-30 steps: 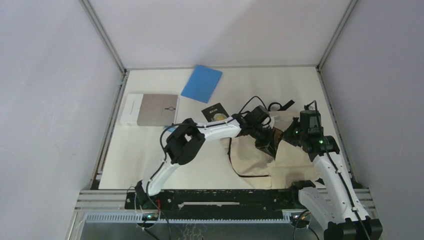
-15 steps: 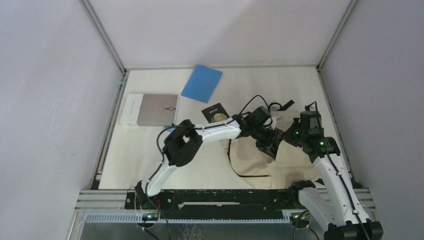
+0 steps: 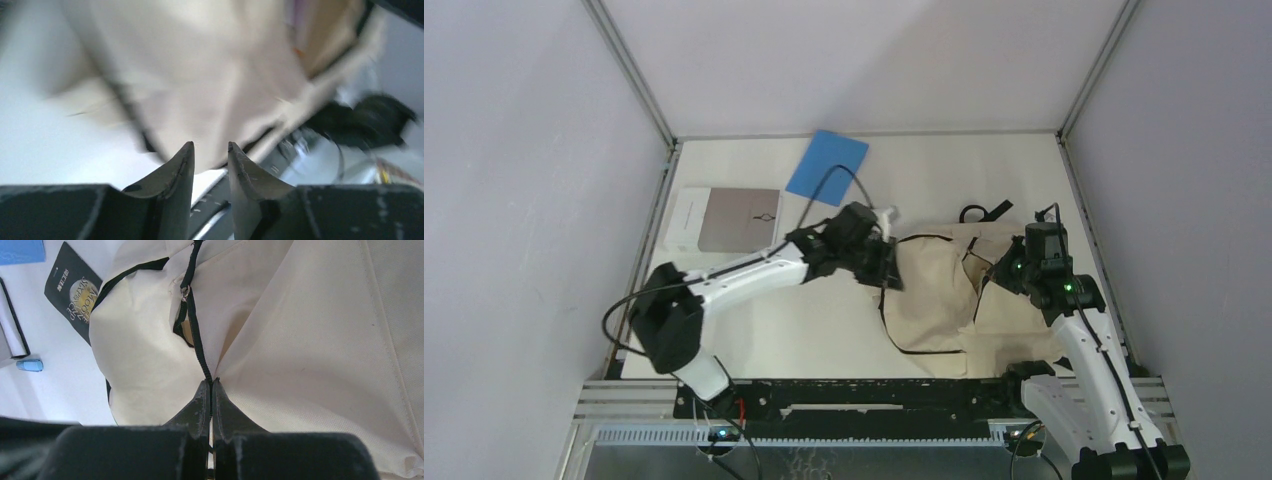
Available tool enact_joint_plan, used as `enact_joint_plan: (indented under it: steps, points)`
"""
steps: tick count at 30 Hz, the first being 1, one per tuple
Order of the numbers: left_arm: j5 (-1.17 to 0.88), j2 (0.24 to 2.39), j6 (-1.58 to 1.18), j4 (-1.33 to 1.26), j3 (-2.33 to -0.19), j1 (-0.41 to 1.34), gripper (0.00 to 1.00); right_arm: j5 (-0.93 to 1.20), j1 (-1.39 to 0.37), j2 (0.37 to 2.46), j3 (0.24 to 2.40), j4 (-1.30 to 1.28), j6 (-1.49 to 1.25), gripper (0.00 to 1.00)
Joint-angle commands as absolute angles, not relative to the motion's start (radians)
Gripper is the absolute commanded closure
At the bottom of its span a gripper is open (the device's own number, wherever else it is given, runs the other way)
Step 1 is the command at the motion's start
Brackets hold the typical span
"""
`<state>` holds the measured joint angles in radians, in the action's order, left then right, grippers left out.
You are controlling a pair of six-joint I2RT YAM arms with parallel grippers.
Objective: Pack the student bag
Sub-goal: Place the stationery in the student bag, then pick up the stationery from the center of the board.
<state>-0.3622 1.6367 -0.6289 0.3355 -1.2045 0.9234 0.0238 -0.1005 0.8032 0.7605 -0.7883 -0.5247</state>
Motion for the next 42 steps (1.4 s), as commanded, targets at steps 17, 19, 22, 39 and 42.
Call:
enact_joint_plan:
  steps: [17, 19, 22, 39, 42]
  points:
    - [0.39, 1.514, -0.999, 0.602, -0.983, 0.418, 0.31, 0.043, -0.091, 0.787, 0.785, -0.727, -0.484, 1.0]
    - [0.399, 1.564, -1.001, 0.613, -1.014, 0.411, 0.31, 0.042, -0.089, 0.784, 0.785, -0.728, -0.483, 1.0]
    - [0.416, 1.626, -1.027, 0.615, -1.046, 0.403, 0.31, 0.037, -0.089, 0.783, 0.785, -0.733, -0.482, 1.0]
    - [0.421, 1.799, -1.081, 0.593, -1.108, 0.339, 0.32, 0.047, -0.078, 0.799, 0.785, -0.73, -0.481, 1.0]
    - [0.415, 1.816, -1.091, 0.611, -1.111, 0.336, 0.48, 0.044, -0.078, 0.795, 0.785, -0.733, -0.478, 1.0]
